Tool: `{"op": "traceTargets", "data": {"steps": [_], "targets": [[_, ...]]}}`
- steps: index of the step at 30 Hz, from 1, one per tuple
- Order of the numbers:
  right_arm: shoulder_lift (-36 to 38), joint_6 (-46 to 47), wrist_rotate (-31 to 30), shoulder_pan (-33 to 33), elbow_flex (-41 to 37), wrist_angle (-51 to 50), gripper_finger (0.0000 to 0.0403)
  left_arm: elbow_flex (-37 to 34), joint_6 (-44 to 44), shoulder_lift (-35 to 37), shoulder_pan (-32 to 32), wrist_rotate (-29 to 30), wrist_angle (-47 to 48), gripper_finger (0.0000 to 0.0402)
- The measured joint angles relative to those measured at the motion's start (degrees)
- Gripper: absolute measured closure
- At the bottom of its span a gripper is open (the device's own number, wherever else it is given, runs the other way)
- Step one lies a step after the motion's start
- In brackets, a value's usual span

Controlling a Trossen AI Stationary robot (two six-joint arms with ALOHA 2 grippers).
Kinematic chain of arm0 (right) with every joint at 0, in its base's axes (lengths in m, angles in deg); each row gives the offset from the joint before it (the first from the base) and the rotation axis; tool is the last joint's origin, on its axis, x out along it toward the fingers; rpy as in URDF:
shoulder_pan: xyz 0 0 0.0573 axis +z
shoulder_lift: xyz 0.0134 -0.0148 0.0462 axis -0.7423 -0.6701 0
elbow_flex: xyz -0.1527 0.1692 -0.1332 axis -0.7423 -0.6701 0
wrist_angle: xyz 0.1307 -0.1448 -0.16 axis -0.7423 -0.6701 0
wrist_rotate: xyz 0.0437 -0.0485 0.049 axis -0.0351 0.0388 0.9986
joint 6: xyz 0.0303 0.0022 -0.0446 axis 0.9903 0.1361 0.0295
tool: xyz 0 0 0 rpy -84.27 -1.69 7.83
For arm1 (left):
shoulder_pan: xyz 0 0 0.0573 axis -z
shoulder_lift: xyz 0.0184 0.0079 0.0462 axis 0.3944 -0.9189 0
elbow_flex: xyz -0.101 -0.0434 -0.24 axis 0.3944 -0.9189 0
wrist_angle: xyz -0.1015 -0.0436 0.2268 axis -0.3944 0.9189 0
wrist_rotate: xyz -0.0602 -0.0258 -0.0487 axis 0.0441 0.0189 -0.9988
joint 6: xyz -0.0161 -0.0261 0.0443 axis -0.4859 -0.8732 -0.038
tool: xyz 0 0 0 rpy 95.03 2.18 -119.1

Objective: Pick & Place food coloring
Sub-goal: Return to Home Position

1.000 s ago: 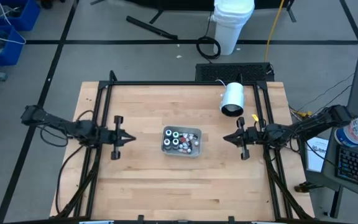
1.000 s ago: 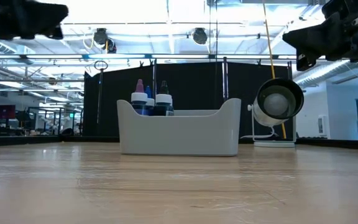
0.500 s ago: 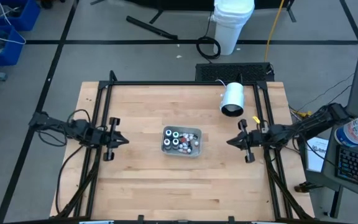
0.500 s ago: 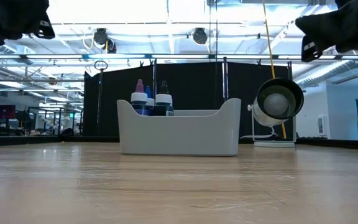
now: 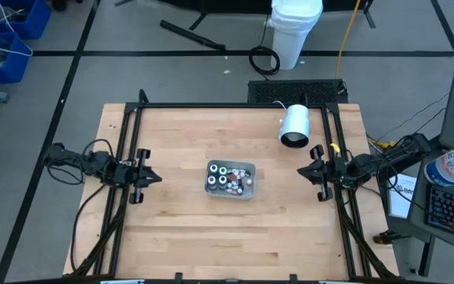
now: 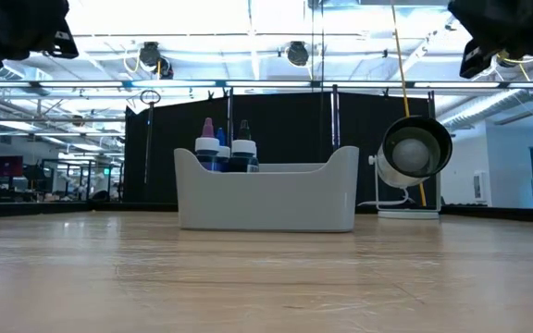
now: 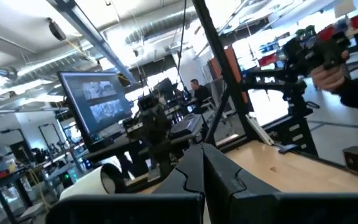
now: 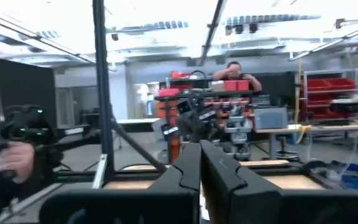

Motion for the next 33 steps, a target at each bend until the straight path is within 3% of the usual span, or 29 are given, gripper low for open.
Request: {"op": "traceTargets", "data": {"steps": [5,11,17,26,33], "targets": [[3.2,-0.8,-0.7,0.0,0.0,-7.3,0.0403,0.0,-5.1,0.0,0.0,0.3,0.9,0.0401],[3.5,0.5,-0.8,0.0,0.0,-12.5,0.0403,0.0,-12.7,0.0,0.0,5.1,8.8,0.0401],[3.5,0.6,-0.8,0.0,0.0,-15.0,0.0403,0.1,-13.4,-0.1,0.0,8.7,11.9,0.0401],[3.5,2.5,-1.2,0.0,0.0,-18.7,0.0403,0.1,-13.7,-0.2,0.8,8.1,12.4,0.0401],[3.4,6.4,-5.0,0.0,0.0,-22.7,0.0403,0.2,-14.7,-0.2,0.8,7.4,12.7,0.0401]]}}
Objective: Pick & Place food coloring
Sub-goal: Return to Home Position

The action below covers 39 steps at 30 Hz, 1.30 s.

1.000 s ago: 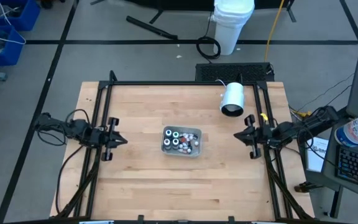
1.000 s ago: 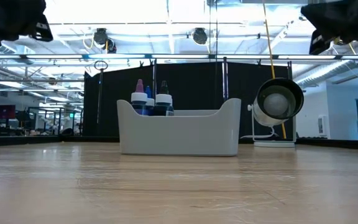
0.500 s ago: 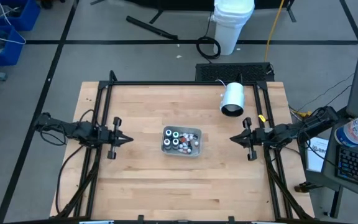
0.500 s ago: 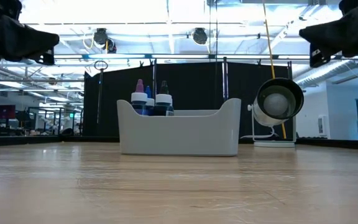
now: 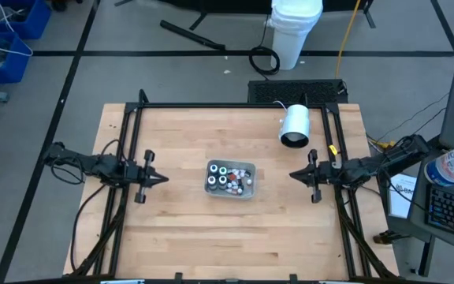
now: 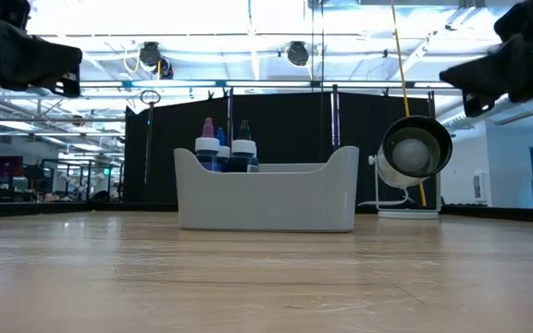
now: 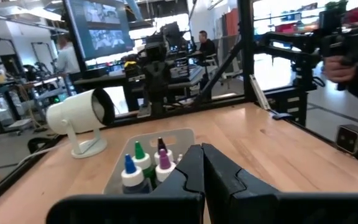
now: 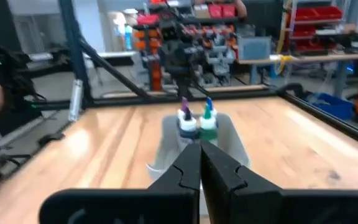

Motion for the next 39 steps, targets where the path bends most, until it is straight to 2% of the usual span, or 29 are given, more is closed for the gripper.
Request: {"op": "traceTargets", "data": {"steps": [3,9,16,26,39], "targets": [[-0.1,-0.6,-0.7,-0.3,0.0,-0.8,0.0403,0.0,0.2,0.0,0.0,-0.9,0.2,0.04],[0.0,-2.4,-1.9,-4.4,0.0,4.0,0.0403,0.0,1.4,-0.2,0.0,-1.1,0.2,0.04],[-0.1,0.0,-0.2,-8.3,0.0,-3.7,0.0403,0.0,-0.3,-4.1,0.0,-1.4,0.4,0.04],[-0.1,1.6,-0.2,-8.4,0.0,-7.1,0.0403,-0.1,-3.5,-11.1,0.0,-1.1,0.3,0.04],[-0.1,-0.3,-0.3,-8.4,0.0,-4.8,0.0403,-0.2,-4.7,-11.3,0.0,-0.9,-1.3,0.0381]]}}
